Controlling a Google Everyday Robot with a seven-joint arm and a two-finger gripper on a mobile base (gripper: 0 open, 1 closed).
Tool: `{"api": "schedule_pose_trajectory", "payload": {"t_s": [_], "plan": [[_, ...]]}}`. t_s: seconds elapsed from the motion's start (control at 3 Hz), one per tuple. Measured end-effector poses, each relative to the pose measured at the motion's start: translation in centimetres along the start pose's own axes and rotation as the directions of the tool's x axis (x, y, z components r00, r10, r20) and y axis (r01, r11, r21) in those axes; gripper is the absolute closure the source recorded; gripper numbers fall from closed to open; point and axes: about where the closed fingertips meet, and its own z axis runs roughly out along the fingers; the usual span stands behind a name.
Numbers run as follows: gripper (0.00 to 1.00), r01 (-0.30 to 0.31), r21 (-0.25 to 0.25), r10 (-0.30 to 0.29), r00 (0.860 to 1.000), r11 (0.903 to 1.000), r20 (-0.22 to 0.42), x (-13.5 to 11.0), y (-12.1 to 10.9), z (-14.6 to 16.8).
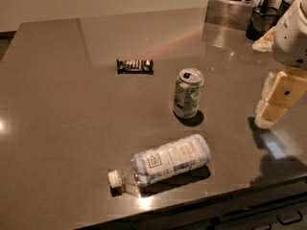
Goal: Move rxbar chocolate near blue plastic bottle
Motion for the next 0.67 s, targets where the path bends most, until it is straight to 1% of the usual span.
{"api": "schedule_pose_trajectory", "payload": {"t_s": [0.33, 0.67], "plan": [[0.00, 0.004, -0.002, -0.004, 1.000, 1.0000, -0.003, -0.4, -0.3, -0.1], [0.00, 0.024, -0.012, -0.024, 1.000, 0.9996, -0.003, -2.8, -2.1, 0.6]]}}
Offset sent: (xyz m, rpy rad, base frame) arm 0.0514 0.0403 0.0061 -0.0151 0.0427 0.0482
